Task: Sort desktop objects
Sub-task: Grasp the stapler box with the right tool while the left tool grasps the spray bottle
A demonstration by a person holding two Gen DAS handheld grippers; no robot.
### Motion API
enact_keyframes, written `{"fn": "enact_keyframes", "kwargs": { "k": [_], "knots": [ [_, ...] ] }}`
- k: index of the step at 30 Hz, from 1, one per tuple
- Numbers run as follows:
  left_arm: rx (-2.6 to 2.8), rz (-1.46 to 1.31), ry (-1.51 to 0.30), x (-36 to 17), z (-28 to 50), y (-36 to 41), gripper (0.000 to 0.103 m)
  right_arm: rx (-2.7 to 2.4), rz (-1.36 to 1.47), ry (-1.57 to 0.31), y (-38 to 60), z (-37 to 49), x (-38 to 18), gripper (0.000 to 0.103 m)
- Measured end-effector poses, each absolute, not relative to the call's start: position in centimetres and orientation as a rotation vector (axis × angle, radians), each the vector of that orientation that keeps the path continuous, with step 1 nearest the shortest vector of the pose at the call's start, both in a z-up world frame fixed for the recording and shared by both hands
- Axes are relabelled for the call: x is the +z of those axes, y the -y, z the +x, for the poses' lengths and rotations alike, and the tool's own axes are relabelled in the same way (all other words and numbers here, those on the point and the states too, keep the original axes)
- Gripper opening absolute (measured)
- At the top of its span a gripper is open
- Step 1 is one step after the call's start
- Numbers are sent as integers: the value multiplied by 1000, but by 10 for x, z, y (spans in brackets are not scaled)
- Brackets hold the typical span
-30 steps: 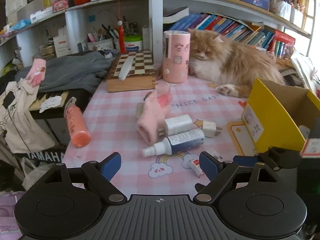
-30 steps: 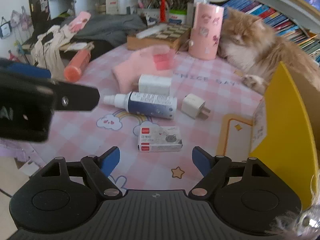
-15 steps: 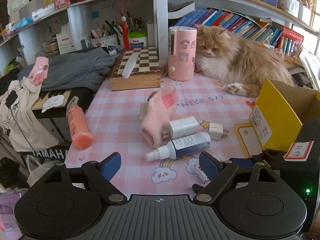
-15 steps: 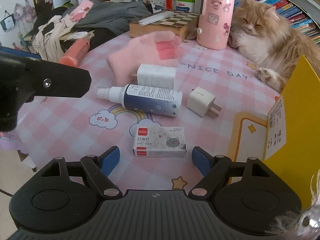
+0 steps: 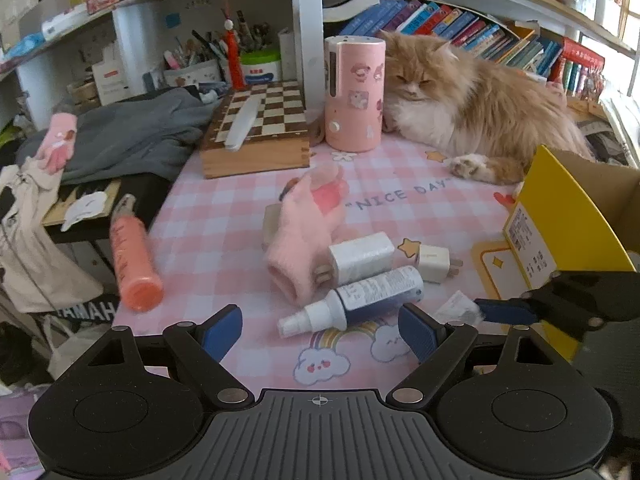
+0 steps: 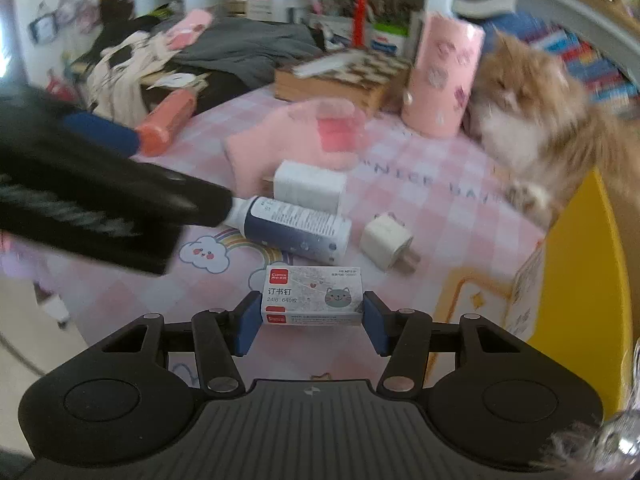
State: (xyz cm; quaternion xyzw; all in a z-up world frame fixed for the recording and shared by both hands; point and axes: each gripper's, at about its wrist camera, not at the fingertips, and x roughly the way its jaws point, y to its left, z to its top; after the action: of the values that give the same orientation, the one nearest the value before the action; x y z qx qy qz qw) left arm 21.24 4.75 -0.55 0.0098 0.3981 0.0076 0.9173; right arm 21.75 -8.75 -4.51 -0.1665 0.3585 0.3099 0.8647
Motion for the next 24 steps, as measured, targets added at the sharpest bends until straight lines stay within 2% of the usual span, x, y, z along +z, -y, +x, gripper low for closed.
{"fn": "enact_keyframes", "kwargs": {
  "k": [7, 13, 16, 18, 21, 24],
  "knots": [
    [-75, -10, -857, -20, 243, -51, 84, 737, -425, -703, 95, 210, -29, 51],
    [-173, 104, -930, -39, 267, -35, 79, 789, -444, -722, 99, 205, -30, 51],
    [-180, 138, -972, -48, 273, -31, 64, 787, -439, -734, 101, 204, -30, 51],
    [-192, 148, -982, -47, 272, -30, 46, 783, -440, -733, 103, 203, -29, 51],
    [-242, 157, -1003, -42, 268, -27, 35, 780, -435, -740, 104, 203, -30, 51],
    [-283, 190, -1005, -37, 265, -22, 34, 783, -424, -756, 103, 204, -32, 51]
  ]
}}
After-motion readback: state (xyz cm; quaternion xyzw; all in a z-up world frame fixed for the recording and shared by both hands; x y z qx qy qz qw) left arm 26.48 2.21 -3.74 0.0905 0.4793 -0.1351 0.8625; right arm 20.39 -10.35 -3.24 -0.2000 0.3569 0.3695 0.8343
